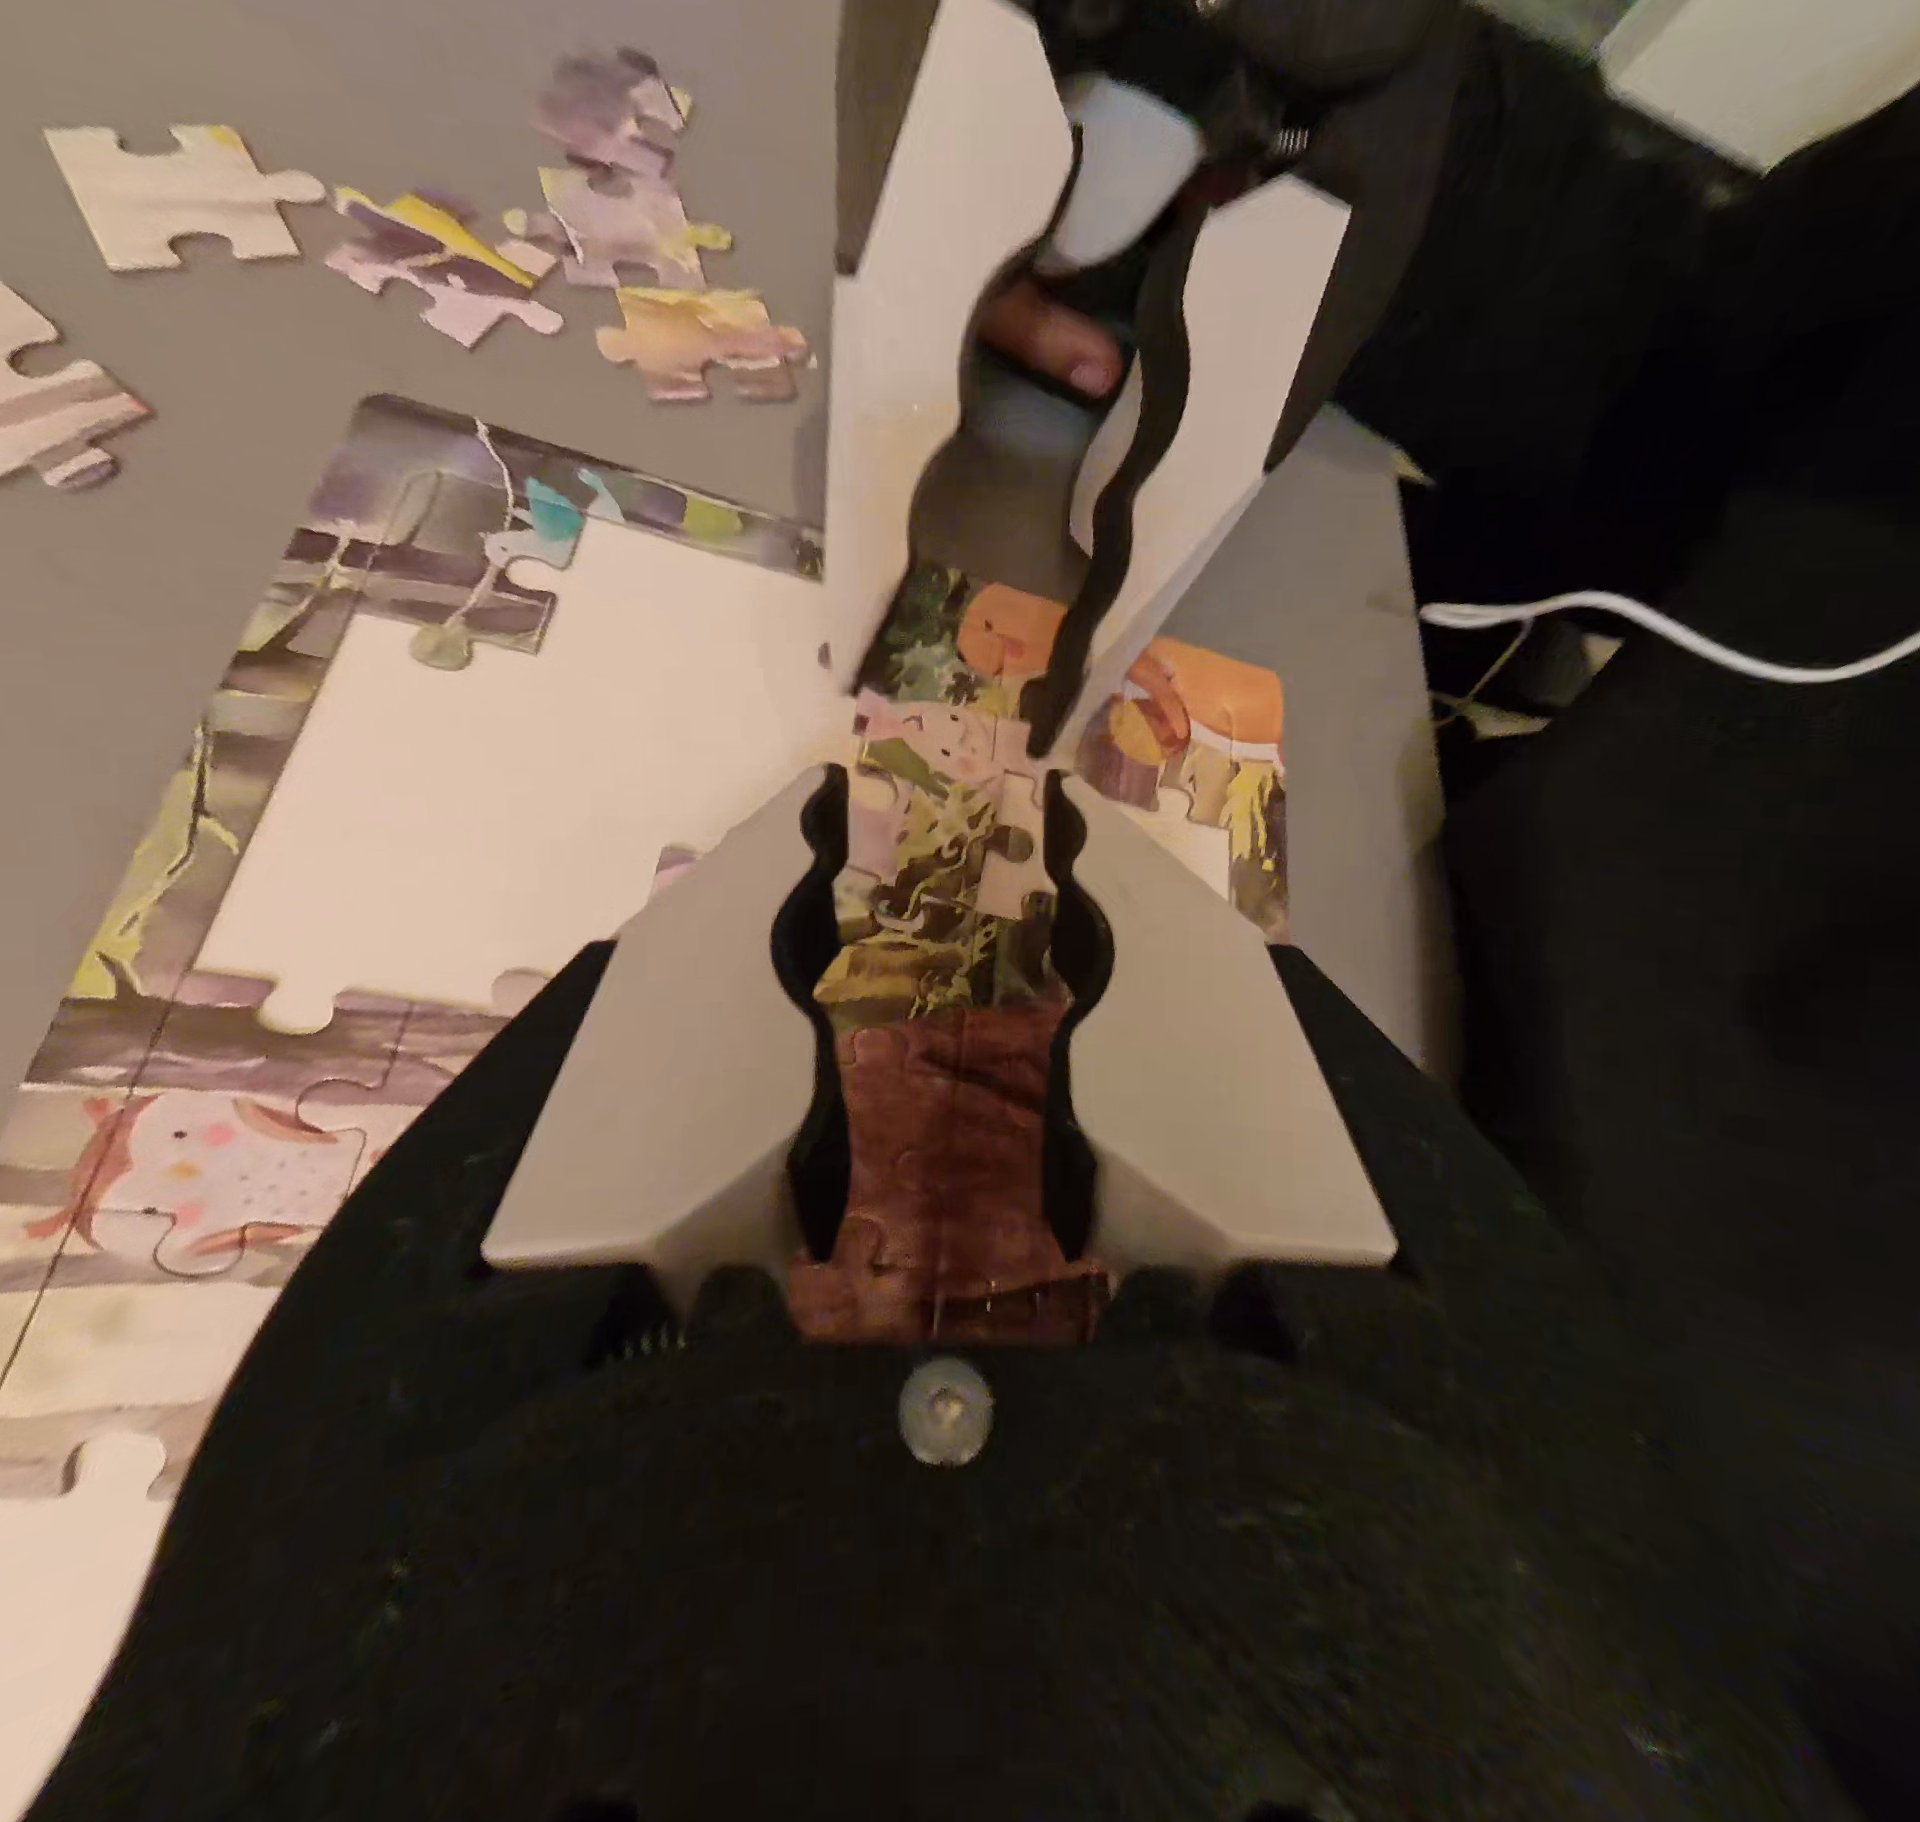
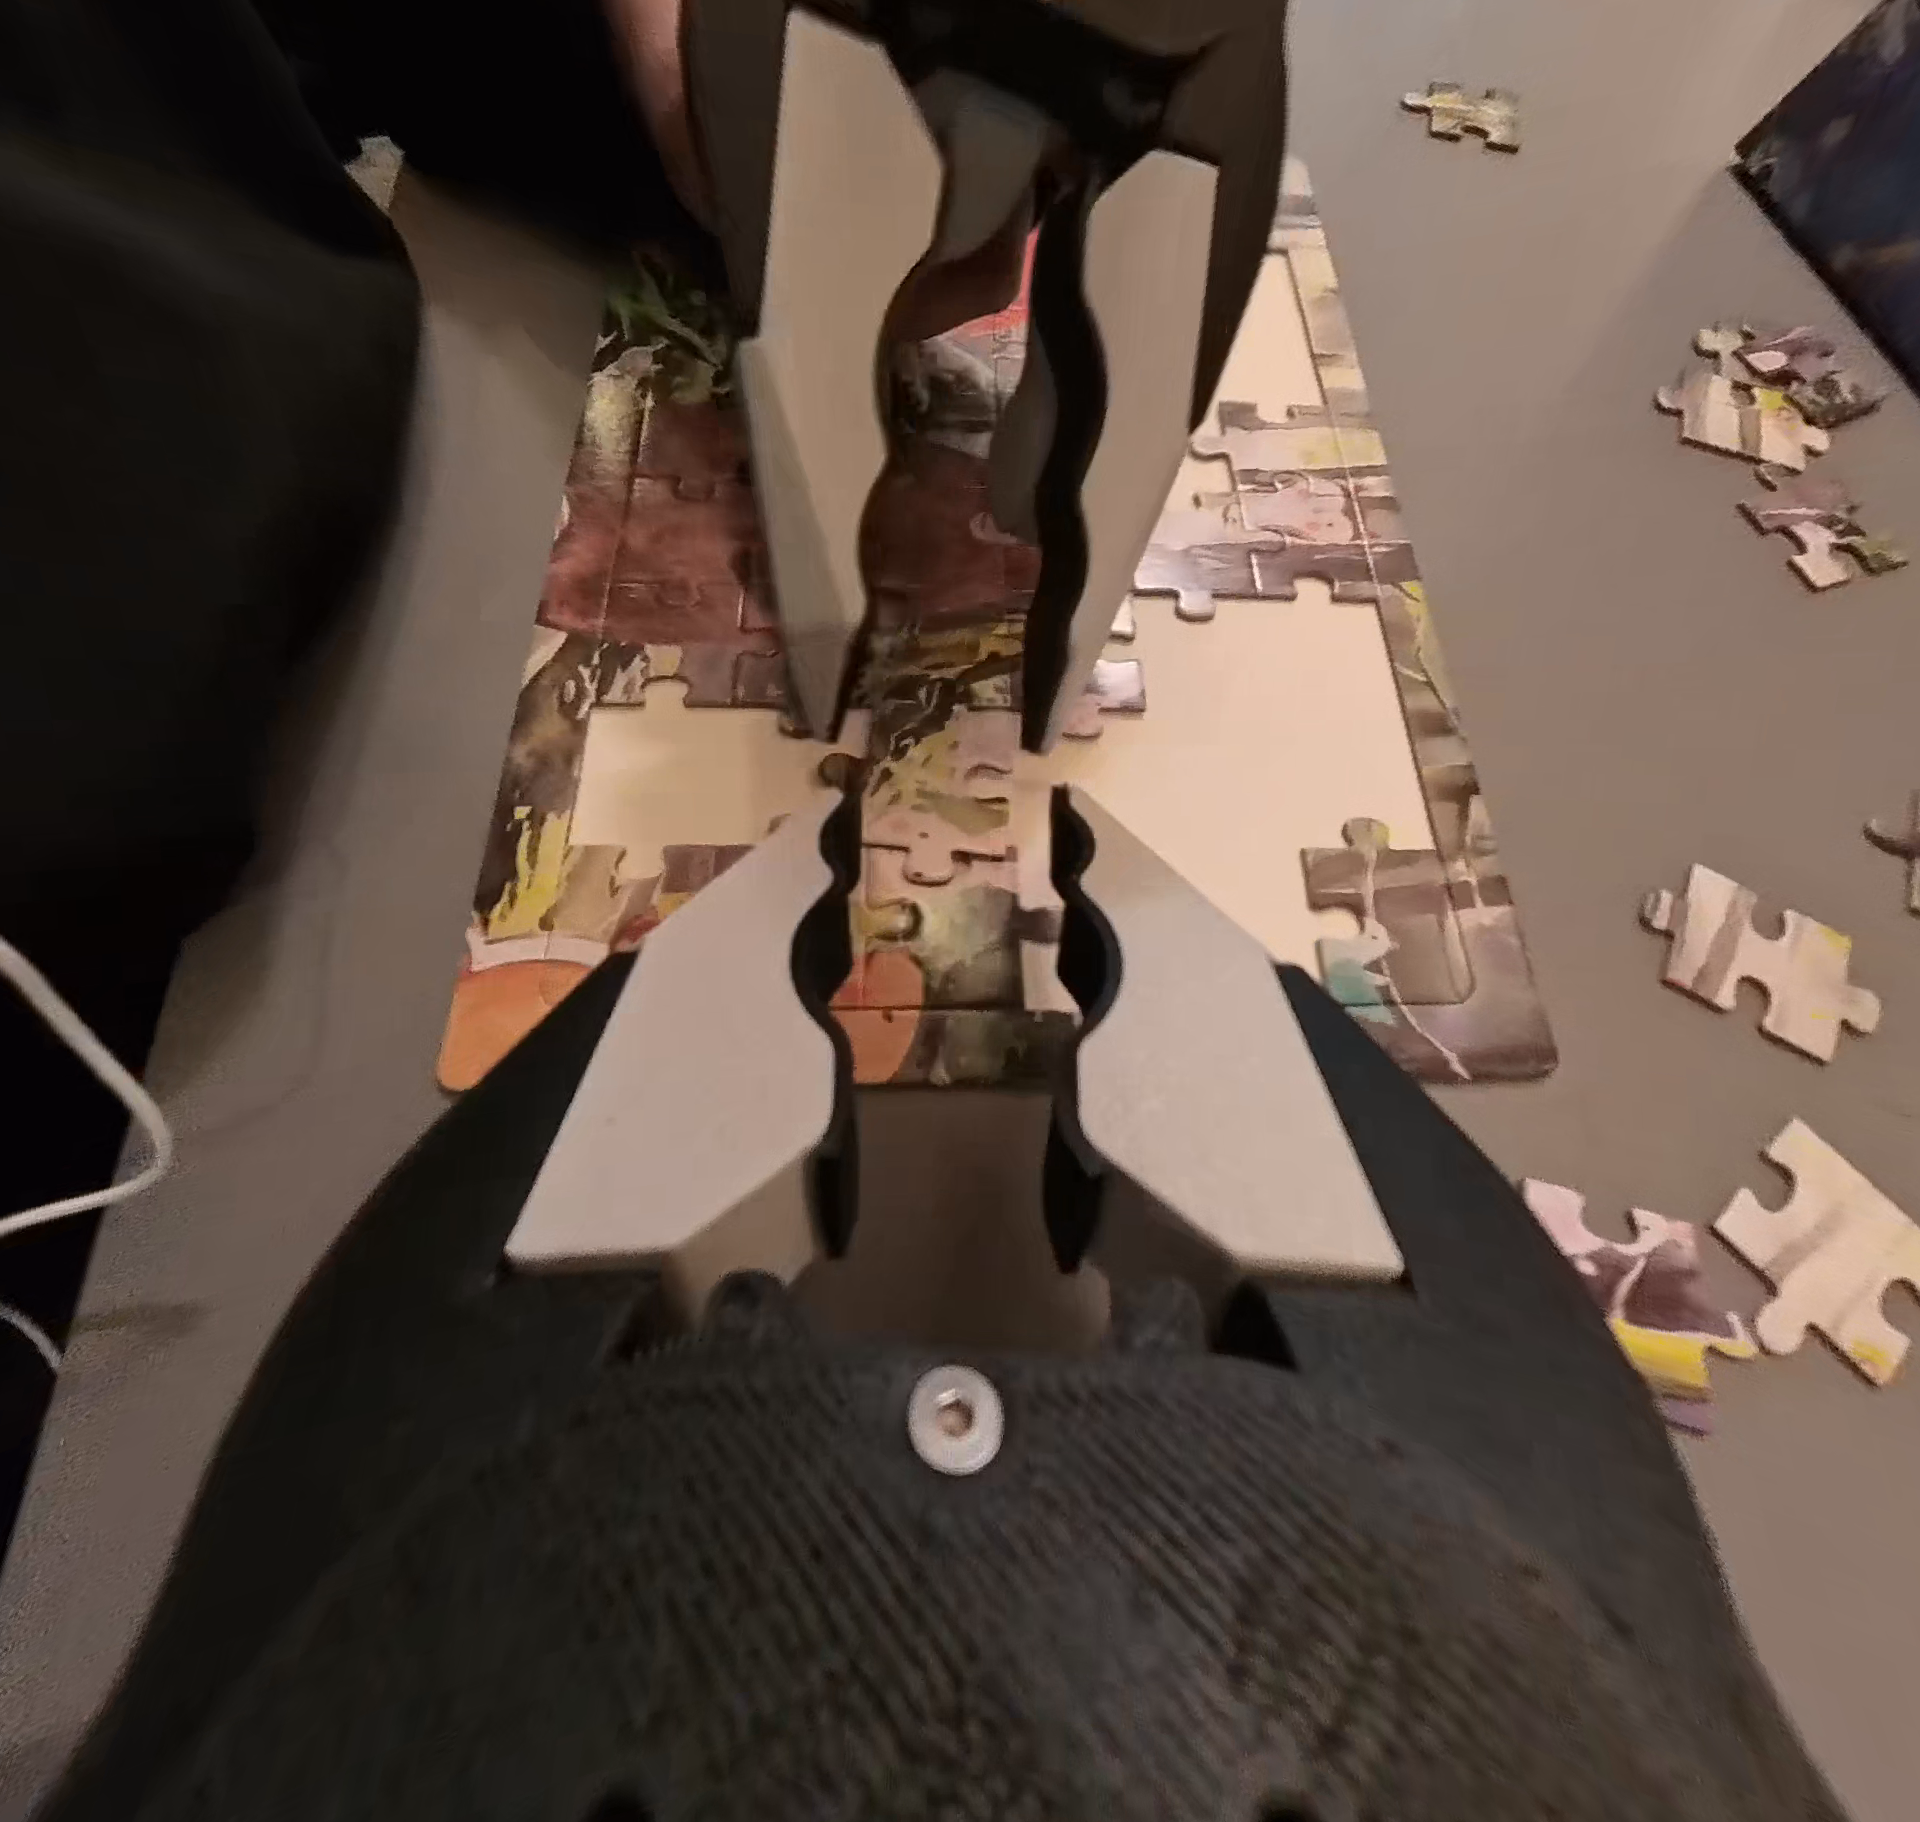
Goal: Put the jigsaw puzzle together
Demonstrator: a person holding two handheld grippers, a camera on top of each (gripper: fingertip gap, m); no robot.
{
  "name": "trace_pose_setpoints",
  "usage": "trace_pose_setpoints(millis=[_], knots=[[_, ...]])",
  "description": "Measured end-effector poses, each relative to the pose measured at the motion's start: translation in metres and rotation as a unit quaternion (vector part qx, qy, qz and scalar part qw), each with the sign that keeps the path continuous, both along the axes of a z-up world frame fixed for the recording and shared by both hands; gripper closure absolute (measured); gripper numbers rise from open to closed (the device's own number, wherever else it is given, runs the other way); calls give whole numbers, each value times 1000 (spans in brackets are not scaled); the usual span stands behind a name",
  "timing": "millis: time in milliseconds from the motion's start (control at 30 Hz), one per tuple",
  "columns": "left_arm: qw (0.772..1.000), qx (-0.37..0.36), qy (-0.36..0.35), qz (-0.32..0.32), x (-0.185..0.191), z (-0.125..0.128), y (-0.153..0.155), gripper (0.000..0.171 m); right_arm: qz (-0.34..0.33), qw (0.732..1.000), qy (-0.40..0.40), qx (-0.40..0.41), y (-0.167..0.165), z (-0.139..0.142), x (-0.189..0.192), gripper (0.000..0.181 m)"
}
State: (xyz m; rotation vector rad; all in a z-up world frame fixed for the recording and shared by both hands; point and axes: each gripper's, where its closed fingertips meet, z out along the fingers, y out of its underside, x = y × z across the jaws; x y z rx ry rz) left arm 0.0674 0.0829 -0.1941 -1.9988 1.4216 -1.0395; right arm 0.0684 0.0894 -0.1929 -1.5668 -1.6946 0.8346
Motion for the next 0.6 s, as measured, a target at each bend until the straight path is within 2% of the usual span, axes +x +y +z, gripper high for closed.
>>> trace_pose_setpoints(millis=[133, 300, 600], knots=[[998, 35, 49, -6, -4, -13, -1, 130, -12, 1000, -8, -2, 7, -3, 3, 146], [998, 34, 52, -7, -5, -13, -2, 129, -21, 999, -44, 10, 10, -15, 5, 146], [998, 29, 55, 14, -11, -13, 0, 132, -26, 999, -43, 4, 12, -14, 6, 146]])
